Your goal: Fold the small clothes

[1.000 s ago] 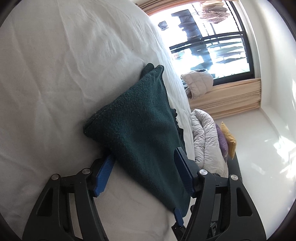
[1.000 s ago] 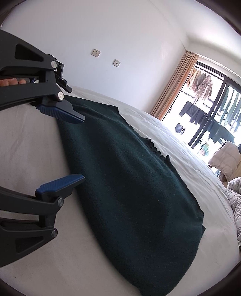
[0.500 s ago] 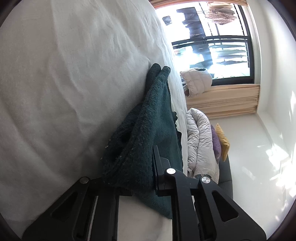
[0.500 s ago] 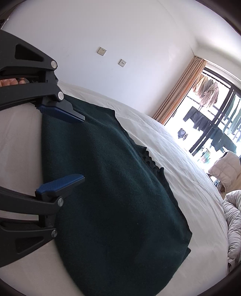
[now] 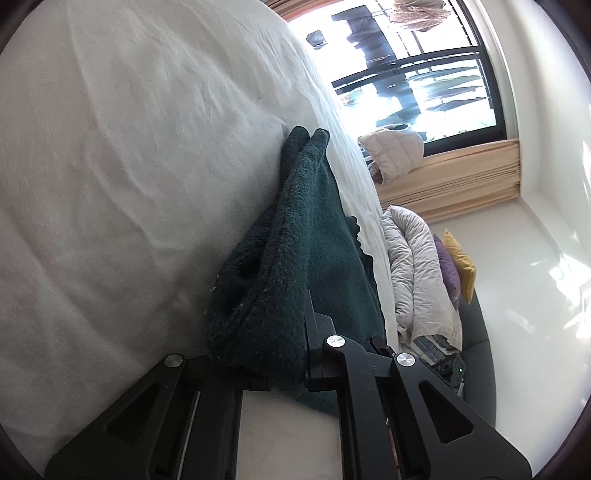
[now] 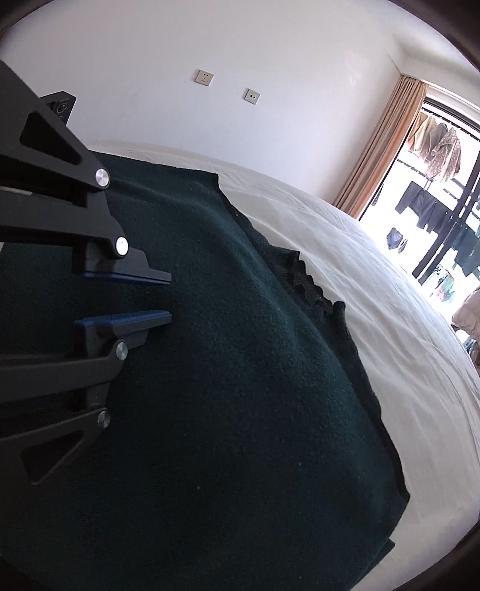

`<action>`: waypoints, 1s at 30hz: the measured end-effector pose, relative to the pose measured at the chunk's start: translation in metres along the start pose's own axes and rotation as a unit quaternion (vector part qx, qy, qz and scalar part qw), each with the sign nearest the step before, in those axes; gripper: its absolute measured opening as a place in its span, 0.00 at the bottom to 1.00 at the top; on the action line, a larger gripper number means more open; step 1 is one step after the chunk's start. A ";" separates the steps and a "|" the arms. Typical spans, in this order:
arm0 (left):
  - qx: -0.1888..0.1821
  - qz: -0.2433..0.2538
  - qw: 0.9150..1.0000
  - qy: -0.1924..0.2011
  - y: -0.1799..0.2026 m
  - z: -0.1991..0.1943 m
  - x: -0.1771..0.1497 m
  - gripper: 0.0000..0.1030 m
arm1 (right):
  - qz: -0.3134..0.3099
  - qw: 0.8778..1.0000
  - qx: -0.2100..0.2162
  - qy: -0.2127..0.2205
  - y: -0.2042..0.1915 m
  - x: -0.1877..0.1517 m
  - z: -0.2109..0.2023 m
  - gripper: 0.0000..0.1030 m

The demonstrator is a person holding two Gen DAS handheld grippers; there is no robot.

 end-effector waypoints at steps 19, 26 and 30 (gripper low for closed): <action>0.060 0.125 0.990 0.026 0.059 0.017 -0.009 0.07 | 0.002 0.999 0.033 -0.006 0.017 -0.007 0.010 0.00; 0.062 0.325 0.944 0.014 0.172 0.053 -0.052 0.06 | 0.040 0.991 0.118 0.039 0.041 0.013 -0.051 0.59; 0.067 0.490 0.869 -0.030 0.231 0.103 -0.133 0.06 | 0.083 0.982 0.165 0.042 0.069 0.030 -0.070 0.66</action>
Point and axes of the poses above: each gripper's, at about its wrist camera, not at the fingertips, and z roughly the way its jaws point, y to its right, x to its top, the point moved 5 cm from there along z, roughly the way its jaws point, and after that the axes turned 6 degrees about -x, right-handed, at the moved point
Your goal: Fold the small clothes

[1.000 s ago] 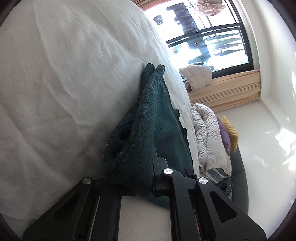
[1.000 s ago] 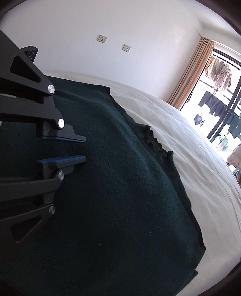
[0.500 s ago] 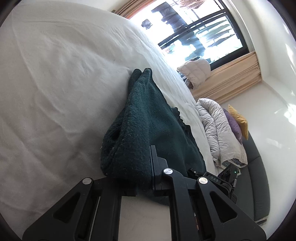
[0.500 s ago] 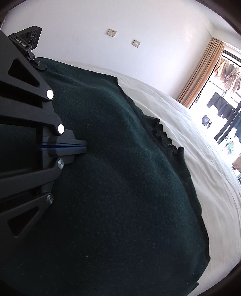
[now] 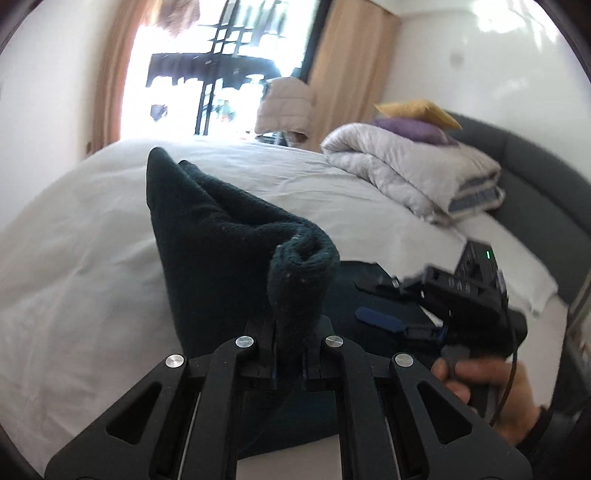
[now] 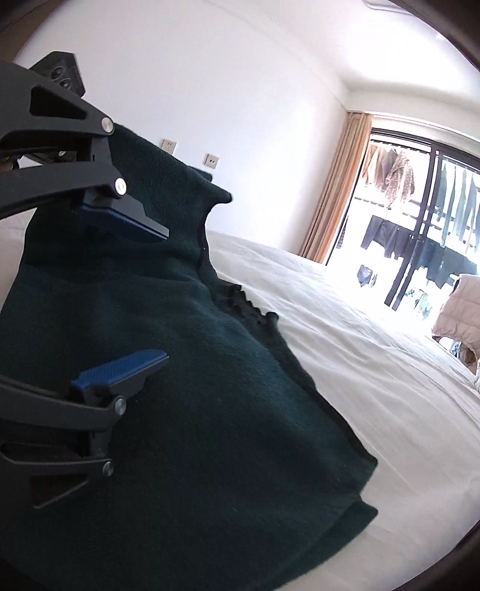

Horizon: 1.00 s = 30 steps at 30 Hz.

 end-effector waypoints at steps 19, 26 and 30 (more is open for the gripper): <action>0.027 0.178 0.982 -0.055 0.063 0.052 -0.082 0.06 | -0.041 0.991 -0.066 -0.104 -0.014 0.009 0.026 0.67; 0.033 0.211 0.975 -0.056 0.071 0.050 -0.090 0.06 | -0.097 0.976 -0.135 -0.140 -0.024 0.014 0.057 0.62; 0.032 0.221 0.973 -0.061 0.067 0.048 -0.094 0.06 | -0.144 0.963 -0.173 -0.148 -0.029 0.009 0.064 0.50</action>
Point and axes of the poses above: each gripper's, at about its wrist camera, not at the fingertips, and z roughly the way its jaws point, y to its right, x to its top, the point moved 5 cm from there along z, roughly the way its jaws point, and after that the axes turned 6 degrees about -x, right-handed, at the moved point
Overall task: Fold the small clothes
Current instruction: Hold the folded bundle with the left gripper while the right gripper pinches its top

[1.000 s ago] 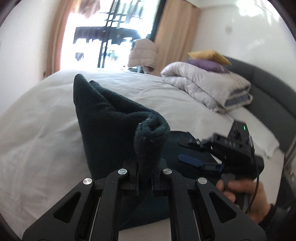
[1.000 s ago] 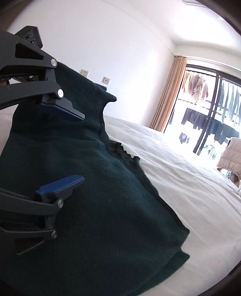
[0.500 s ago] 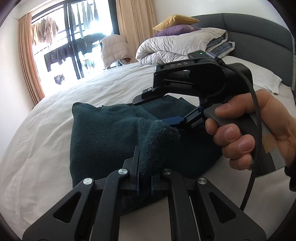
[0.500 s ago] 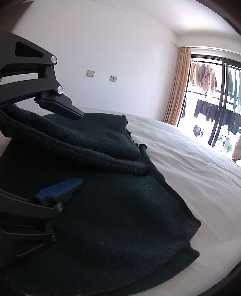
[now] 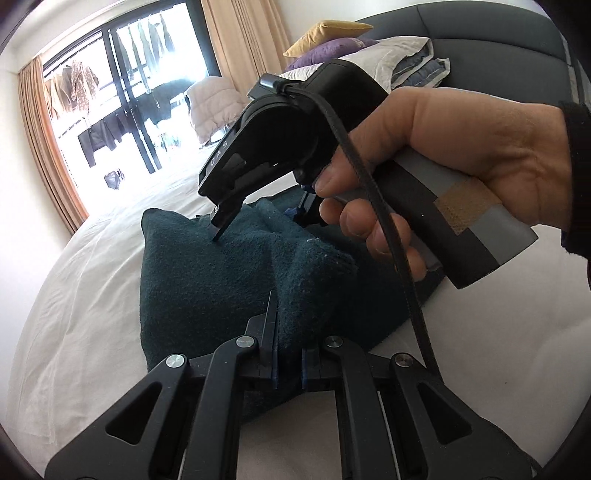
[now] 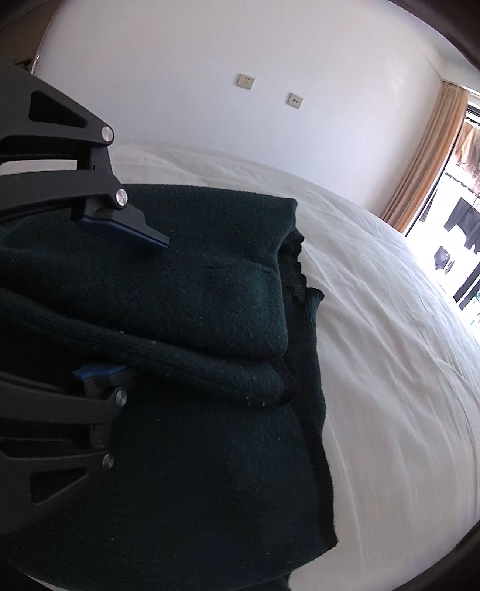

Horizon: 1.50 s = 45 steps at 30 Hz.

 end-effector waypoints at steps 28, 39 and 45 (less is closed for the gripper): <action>-0.055 0.051 0.997 0.005 0.041 0.025 0.028 0.06 | 0.002 0.993 -0.052 0.108 0.088 -0.003 -0.094 0.11; -0.064 0.065 0.996 -0.011 0.041 0.040 0.026 0.06 | 0.023 0.992 -0.050 0.115 0.107 0.002 -0.083 0.11; -0.071 0.060 0.995 -0.046 0.040 0.051 0.022 0.08 | 0.042 0.992 -0.043 0.113 0.115 0.004 -0.068 0.11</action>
Point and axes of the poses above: each gripper's, at about its wrist camera, not at the fingertips, and z roughly the way its jaws point, y to its right, x to its top, the point moved 5 cm from there along z, roughly the way its jaws point, and after that the axes turned 6 degrees about -x, right-handed, at the moved point
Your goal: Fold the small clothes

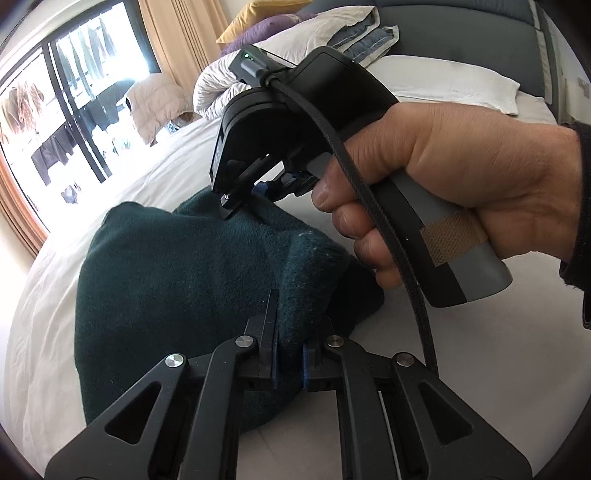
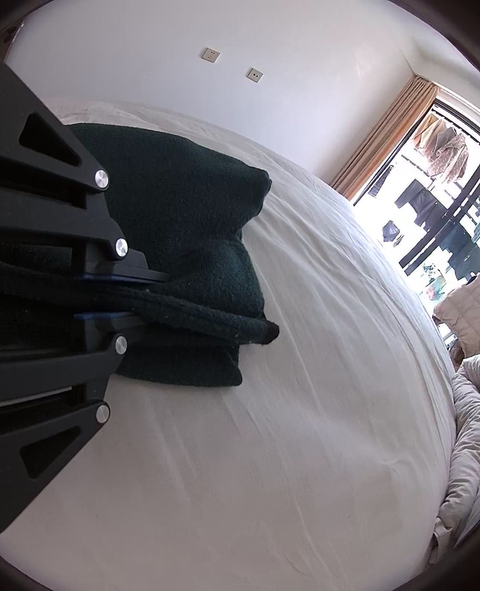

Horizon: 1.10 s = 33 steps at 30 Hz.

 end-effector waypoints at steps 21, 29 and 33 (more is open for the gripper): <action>-0.009 -0.195 0.978 0.079 -0.142 -0.119 -0.059 0.57 | -0.009 0.997 0.039 0.061 -0.040 -0.024 -0.077 0.32; -0.013 -0.203 0.979 0.009 -0.181 -0.063 -0.057 0.33 | -0.086 0.995 0.037 -0.016 -0.078 -0.087 -0.033 0.28; -0.005 -0.198 0.980 -0.002 -0.173 -0.043 -0.063 0.33 | -0.043 0.999 0.025 -0.006 -0.046 -0.088 -0.030 0.04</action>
Point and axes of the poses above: each gripper's, at about its wrist camera, not at the fingertips, and z roughly the way its jaws point, y to its right, x to its top, the point moved 5 cm from there along z, roughly the way its jaws point, and after that the axes turned 6 degrees about -x, right-handed, at the moved point
